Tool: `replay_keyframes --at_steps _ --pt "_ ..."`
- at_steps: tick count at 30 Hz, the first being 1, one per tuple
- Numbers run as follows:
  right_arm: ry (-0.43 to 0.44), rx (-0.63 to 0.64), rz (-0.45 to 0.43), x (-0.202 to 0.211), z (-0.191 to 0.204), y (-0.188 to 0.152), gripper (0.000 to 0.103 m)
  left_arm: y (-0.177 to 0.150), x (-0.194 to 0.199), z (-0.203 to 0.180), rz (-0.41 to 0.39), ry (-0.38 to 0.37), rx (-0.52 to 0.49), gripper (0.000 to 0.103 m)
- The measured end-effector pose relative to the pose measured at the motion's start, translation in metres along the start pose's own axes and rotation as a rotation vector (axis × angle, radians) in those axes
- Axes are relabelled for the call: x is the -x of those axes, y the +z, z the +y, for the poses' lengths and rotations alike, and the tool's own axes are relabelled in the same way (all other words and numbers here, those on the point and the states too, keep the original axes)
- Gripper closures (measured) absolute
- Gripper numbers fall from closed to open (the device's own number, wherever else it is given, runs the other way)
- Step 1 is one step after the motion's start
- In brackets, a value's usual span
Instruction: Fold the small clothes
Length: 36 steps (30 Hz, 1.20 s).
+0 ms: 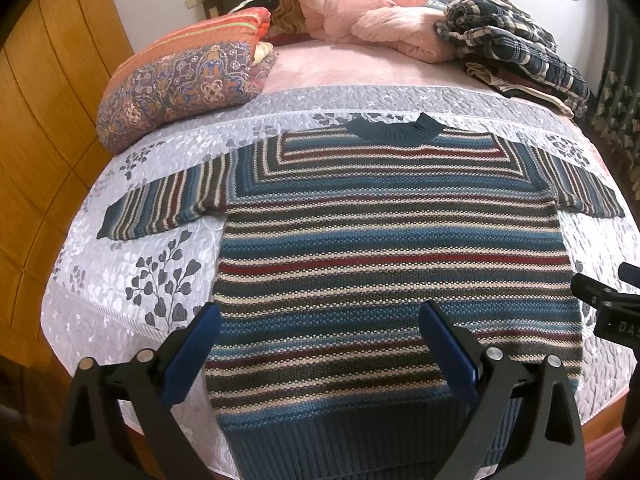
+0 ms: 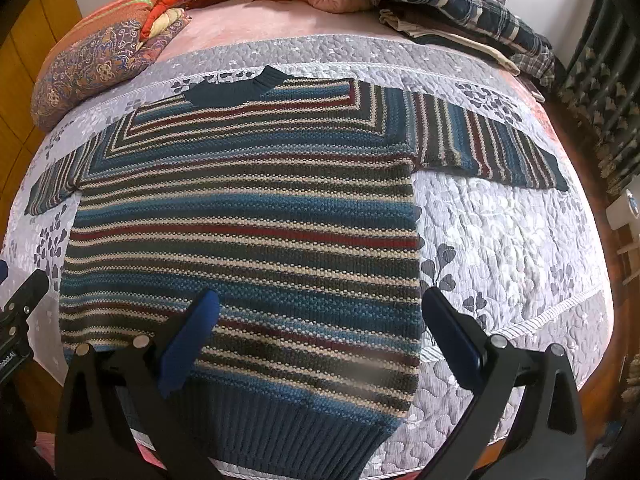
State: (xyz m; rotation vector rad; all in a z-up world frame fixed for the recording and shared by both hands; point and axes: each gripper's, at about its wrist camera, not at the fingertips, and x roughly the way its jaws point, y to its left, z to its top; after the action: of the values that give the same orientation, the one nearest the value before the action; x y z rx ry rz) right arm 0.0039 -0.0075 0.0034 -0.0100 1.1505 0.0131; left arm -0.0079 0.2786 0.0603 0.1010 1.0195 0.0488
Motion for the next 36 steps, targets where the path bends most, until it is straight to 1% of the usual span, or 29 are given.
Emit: replay_keyframes --at_steps 26,36 --pt "0.003 -0.004 -0.004 -0.0004 0.0009 0.0004 0.003 0.0002 -0.0009 0.0018 0.0 0.004 0.012 0.004" --pt "0.005 -0.007 -0.013 0.0025 -0.0021 0.002 0.003 0.0015 -0.0016 0.0011 0.006 -0.008 0.017 0.004"
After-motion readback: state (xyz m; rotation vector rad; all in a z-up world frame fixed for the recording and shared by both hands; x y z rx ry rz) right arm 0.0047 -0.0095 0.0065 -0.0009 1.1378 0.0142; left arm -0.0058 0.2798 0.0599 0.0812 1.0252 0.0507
